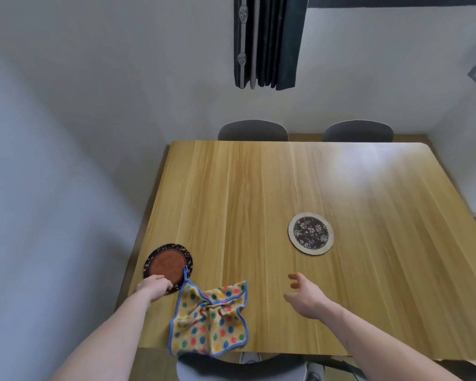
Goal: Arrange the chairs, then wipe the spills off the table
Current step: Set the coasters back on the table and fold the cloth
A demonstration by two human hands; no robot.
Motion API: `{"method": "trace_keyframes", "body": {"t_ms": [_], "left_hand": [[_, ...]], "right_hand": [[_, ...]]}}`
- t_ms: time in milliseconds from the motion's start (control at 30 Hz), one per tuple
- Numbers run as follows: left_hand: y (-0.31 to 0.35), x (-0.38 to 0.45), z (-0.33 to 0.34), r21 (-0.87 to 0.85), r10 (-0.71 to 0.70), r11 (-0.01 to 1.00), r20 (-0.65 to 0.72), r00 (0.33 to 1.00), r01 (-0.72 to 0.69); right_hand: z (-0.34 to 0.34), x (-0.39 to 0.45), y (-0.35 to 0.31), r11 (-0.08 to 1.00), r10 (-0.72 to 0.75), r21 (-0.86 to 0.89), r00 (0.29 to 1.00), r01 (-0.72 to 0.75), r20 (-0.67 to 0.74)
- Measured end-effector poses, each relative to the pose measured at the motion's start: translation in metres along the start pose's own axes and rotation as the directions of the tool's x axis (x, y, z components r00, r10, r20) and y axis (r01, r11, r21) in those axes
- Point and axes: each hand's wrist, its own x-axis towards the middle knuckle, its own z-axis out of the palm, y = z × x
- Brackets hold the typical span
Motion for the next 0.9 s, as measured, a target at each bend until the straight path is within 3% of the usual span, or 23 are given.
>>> {"method": "trace_keyframes", "body": {"t_ms": [100,233,400,500,667,767,900], "left_hand": [[0.013,-0.013,0.000,-0.012,0.002,1.000,-0.049,0.999,-0.002],[0.009,-0.004,-0.009,-0.216,-0.087,0.974,-0.078,0.993,0.068],[0.015,-0.015,-0.019,-0.410,-0.058,0.912,-0.078,0.995,0.021],[0.034,-0.039,-0.028,-0.338,0.105,0.926,-0.191,0.976,-0.166],[0.079,-0.086,-0.039,-0.189,0.456,0.843,-0.245,0.856,-0.504],[0.106,-0.115,-0.030,-0.210,0.582,0.771,-0.150,0.800,-0.600],[0.141,-0.158,0.000,-0.297,0.678,0.716,0.079,0.731,-0.632]], "right_hand": [[0.006,-0.003,-0.006,1.000,-0.011,0.003,1.000,0.011,-0.002],[0.013,-0.009,-0.007,1.000,-0.029,0.006,1.000,0.029,-0.005],[0.016,-0.014,-0.002,0.999,-0.044,-0.001,0.999,0.044,-0.011],[0.016,-0.016,-0.001,0.999,-0.045,0.020,0.999,0.045,-0.008],[0.011,-0.022,-0.007,0.993,-0.042,0.114,0.999,0.042,-0.003],[0.007,-0.026,-0.013,0.982,-0.042,0.182,0.999,0.043,-0.013],[-0.003,-0.032,-0.013,0.954,-0.042,0.293,0.997,0.060,-0.069]]}}
